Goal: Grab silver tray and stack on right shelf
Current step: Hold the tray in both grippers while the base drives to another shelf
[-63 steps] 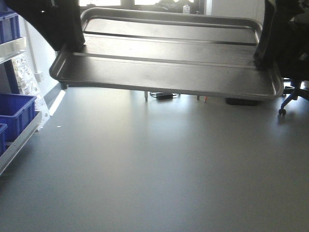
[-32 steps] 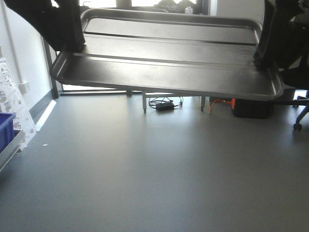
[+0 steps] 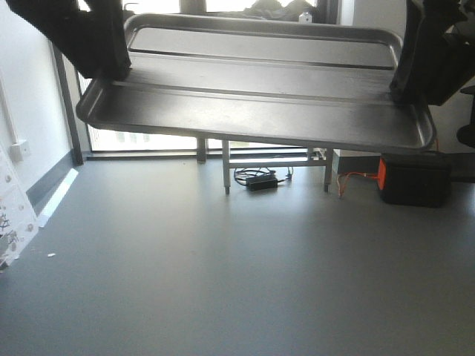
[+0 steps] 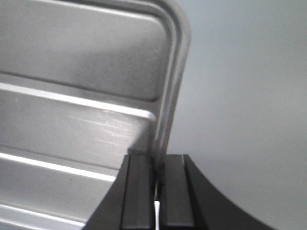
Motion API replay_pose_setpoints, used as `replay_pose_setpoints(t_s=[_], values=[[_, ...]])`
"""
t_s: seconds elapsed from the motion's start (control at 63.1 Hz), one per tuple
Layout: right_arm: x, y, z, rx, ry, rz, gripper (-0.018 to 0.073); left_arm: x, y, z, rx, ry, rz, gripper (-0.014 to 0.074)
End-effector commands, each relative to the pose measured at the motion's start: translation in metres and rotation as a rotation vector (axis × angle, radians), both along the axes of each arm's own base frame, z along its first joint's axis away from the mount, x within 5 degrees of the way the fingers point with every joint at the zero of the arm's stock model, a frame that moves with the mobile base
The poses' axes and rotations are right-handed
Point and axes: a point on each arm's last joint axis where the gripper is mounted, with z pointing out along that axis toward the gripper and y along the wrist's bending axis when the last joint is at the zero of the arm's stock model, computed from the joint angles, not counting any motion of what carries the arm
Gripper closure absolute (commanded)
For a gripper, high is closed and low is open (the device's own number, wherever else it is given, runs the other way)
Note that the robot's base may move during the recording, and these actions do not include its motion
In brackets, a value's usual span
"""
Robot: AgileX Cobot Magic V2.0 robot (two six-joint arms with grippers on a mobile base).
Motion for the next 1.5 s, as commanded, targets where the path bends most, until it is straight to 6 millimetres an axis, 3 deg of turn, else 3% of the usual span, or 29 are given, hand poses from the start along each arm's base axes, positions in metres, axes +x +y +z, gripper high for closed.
replay_pose_setpoints(t_s=[0.0,1.489], values=[[0.0005,-0.0004,0.0213,0.038,-0.106,0.023,0.0503,-0.0027,0.0006,0.0250,-0.092,-0.092,-0.010,0.0690],[0.0005,-0.0004,0.0213,0.038,-0.106,0.023,0.0503,-0.0025,0.0008,0.0251,-0.089,-0.095,-0.010,0.0690]])
